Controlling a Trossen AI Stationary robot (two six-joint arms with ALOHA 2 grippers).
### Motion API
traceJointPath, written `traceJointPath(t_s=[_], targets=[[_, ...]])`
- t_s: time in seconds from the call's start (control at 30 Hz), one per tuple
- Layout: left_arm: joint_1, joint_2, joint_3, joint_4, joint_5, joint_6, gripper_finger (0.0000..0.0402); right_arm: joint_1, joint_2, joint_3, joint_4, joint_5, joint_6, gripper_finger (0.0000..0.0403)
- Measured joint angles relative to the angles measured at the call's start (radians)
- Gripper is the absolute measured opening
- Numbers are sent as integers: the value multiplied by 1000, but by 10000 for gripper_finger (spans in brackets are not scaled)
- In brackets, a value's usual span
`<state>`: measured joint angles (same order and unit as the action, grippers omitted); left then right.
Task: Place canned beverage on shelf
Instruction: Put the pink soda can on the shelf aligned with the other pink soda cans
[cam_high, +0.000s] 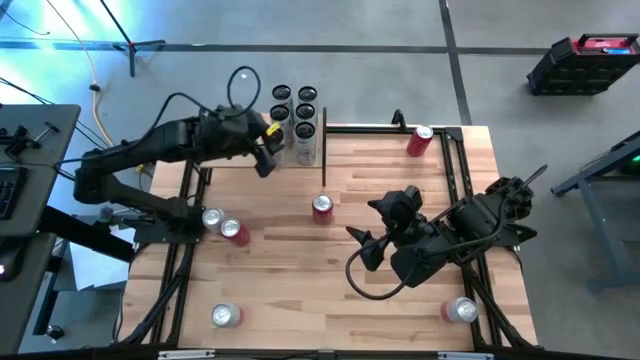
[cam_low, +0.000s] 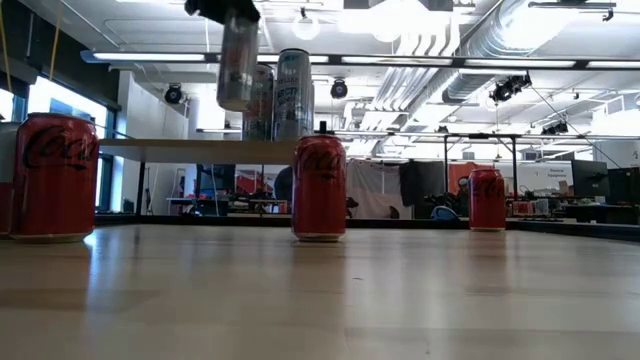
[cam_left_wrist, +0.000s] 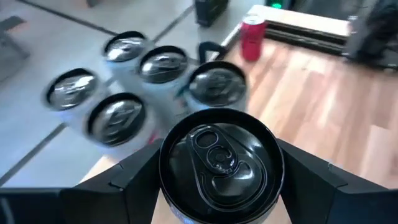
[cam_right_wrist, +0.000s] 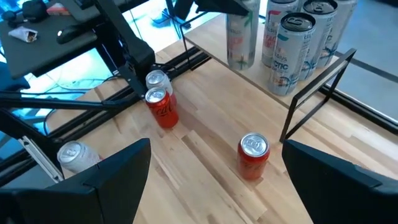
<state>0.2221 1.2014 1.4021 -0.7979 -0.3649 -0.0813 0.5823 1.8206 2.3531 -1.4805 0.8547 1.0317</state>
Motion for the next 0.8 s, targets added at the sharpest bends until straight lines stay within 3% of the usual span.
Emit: traceJointPath(t_s=[0.27,0.53,0.8], targets=[[89,0,-9,19,135,48,253,0,0,0,-4,-16,-20,349],[194,-131,-155,177,311,74,253,1,0,0,-4,-58,-14,349],[218,-94,-198,203,319,93,253,-5,0,0,-4,-35,-45,349]])
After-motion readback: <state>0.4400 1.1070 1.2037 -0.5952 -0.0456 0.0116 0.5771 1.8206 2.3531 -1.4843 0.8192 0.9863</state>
